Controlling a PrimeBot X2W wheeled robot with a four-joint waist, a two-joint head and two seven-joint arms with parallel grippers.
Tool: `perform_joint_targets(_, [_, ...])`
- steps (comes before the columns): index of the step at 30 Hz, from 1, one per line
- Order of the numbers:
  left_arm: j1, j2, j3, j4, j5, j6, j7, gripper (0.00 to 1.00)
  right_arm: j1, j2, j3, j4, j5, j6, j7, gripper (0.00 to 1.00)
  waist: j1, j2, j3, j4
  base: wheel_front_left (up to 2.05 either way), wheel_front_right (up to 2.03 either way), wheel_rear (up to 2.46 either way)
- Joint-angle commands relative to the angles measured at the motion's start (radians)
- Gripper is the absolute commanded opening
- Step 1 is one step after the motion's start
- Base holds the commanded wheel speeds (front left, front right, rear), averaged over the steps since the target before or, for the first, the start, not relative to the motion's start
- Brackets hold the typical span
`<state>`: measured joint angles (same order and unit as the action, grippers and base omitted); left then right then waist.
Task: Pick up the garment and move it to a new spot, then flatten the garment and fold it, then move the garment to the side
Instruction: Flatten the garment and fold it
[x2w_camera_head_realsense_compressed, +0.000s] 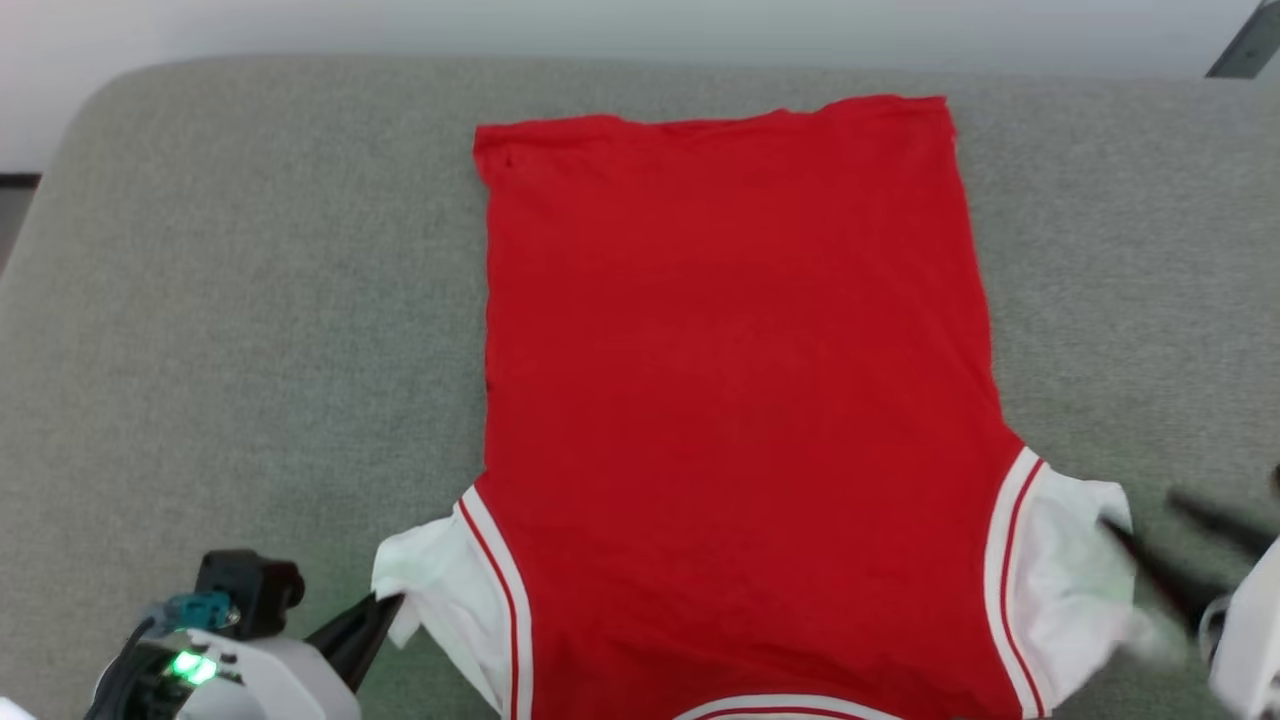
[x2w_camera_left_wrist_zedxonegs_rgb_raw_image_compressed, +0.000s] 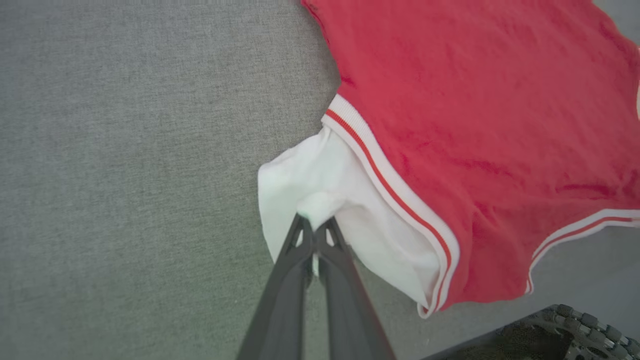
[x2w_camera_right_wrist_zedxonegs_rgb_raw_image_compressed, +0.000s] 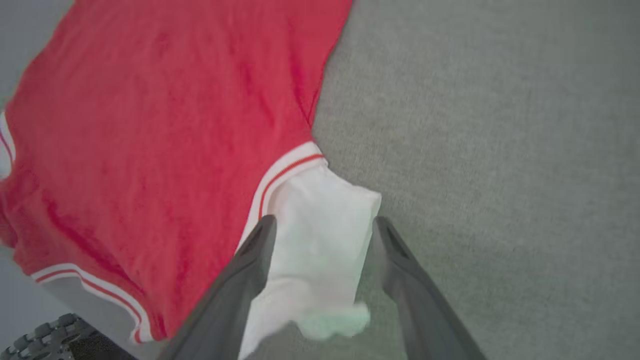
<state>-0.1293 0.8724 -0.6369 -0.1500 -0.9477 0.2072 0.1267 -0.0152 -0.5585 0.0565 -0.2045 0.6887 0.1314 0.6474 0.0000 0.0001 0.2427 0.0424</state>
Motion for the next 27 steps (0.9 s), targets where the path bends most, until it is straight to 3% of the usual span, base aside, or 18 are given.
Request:
perform_joint_targets(1, [-0.022,-0.013,-0.002,-0.002,0.013,-0.005,-0.007,0.00,-0.046,0.024,-0.046,-0.031,-0.021,-0.002,-0.001,1.00,0.0000,-0.0001,0.031,0.018,0.00,0.00,0.00])
perform_joint_targets(5, [-0.057,-0.034,-0.008,-0.004,0.032,-0.014,-0.013,0.00,-0.176,0.047,-0.076,-0.052,-0.100,-0.002,-0.031,1.00,0.0000,-0.0001,0.072,0.037,0.00,0.00,0.00])
perform_joint_targets(9, [-0.098,-0.055,-0.017,0.000,0.053,-0.034,-0.020,0.00,-0.356,0.070,-0.047,0.038,-0.168,-0.002,-0.101,1.00,0.0000,-0.0001,0.114,0.063,0.00,0.00,0.00])
perform_joint_targets(18, [-0.199,-0.115,-0.044,0.035,0.080,-0.090,-0.021,0.00,-0.769,0.078,0.050,0.468,-0.228,-0.002,-0.177,1.00,0.0000,-0.0001,0.215,0.150,0.00,0.00,0.00])
perform_joint_targets(25, [-0.257,-0.168,-0.064,0.079,0.092,-0.132,-0.031,0.00,-1.035,0.085,0.112,0.798,-0.250,-0.002,-0.139,1.00,0.0000,-0.0001,0.277,0.212,0.00,0.00,0.00])
perform_joint_targets(27, [-0.265,-0.176,-0.068,0.086,0.091,-0.140,-0.034,0.00,-1.063,0.085,0.121,0.836,-0.254,-0.002,-0.135,1.00,0.0000,-0.0001,0.284,0.221,0.00,0.00,0.00])
